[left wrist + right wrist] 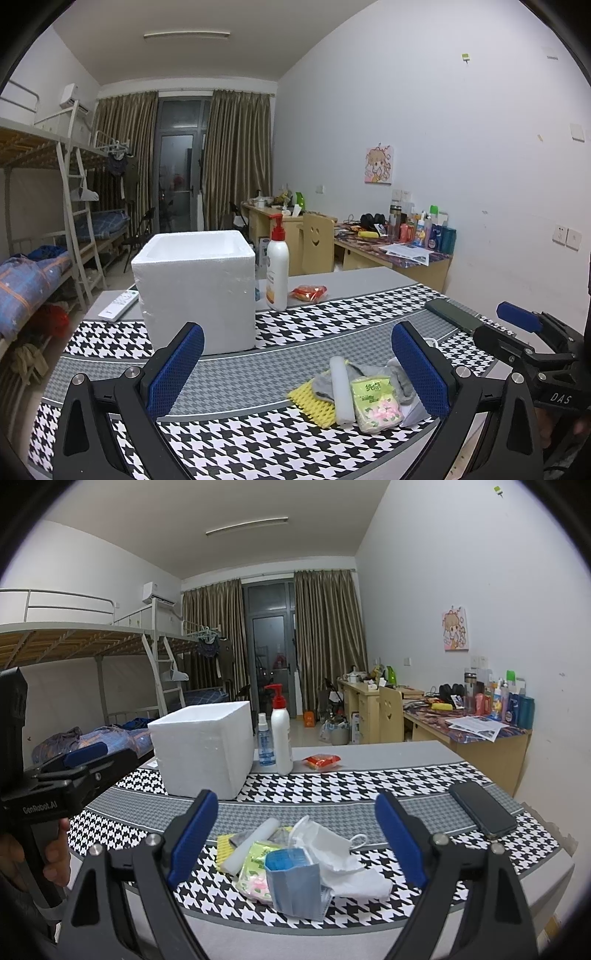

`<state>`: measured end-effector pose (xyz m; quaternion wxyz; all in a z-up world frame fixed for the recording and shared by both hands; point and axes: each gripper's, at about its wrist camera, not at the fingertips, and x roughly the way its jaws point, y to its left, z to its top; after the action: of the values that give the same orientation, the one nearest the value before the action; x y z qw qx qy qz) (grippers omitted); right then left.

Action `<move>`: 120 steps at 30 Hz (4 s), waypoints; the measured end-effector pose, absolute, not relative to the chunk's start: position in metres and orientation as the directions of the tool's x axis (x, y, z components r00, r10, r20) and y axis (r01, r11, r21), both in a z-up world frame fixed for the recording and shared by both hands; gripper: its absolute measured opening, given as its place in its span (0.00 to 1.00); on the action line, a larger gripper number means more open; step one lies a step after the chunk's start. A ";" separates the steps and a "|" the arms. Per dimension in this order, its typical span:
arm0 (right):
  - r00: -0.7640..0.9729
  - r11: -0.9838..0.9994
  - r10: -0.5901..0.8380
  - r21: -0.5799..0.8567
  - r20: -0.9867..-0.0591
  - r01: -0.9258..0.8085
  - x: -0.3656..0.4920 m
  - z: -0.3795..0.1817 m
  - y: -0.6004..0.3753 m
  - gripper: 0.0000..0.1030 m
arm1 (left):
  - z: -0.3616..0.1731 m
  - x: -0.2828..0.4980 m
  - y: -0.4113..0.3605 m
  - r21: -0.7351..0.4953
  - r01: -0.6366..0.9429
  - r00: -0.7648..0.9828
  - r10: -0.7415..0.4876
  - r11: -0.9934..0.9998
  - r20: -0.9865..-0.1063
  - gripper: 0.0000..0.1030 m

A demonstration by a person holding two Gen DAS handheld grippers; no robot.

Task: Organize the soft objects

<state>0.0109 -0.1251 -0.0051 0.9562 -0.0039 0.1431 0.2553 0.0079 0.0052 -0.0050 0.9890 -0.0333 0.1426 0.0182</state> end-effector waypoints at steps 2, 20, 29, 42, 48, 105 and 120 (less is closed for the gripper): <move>0.829 0.870 0.487 0.065 -0.276 -0.490 0.011 -0.005 -0.125 0.87 | -0.005 0.009 0.004 -0.061 -0.042 0.957 0.023 0.997 -0.288 0.99; 0.826 0.882 0.461 0.067 -0.325 -0.466 0.033 -0.012 -0.125 0.87 | -0.018 0.039 -0.005 -0.059 0.004 0.926 -0.026 0.998 -0.377 0.99; 0.812 0.885 0.453 0.072 -0.367 -0.461 0.040 -0.023 -0.125 0.87 | -0.033 0.051 -0.006 -0.077 0.016 0.907 -0.047 0.997 -0.417 0.99; 0.779 0.878 0.457 0.076 -0.429 -0.473 0.038 -0.041 -0.124 0.87 | -0.053 0.066 -0.007 -0.088 0.016 0.873 -0.056 0.996 -0.484 0.99; 0.751 0.866 0.468 0.072 -0.467 -0.495 0.036 -0.052 -0.120 0.87 | -0.062 0.073 -0.009 -0.089 0.014 0.857 -0.058 0.996 -0.512 0.99; 0.635 0.826 0.521 0.150 -0.570 -0.543 0.042 -0.087 -0.119 0.69 | -0.115 0.119 -0.032 -0.141 0.104 0.672 -0.174 0.985 -0.719 0.34; 0.623 0.834 0.508 0.159 -0.594 -0.528 0.050 -0.090 -0.121 0.31 | -0.104 0.106 -0.029 -0.181 0.130 0.696 -0.220 0.975 -0.684 0.18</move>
<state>0.0502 -0.1207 -0.0897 0.9007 -0.0154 0.3251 0.2878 0.1058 -0.0286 -0.1037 0.9189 -0.0592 0.3783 -0.0952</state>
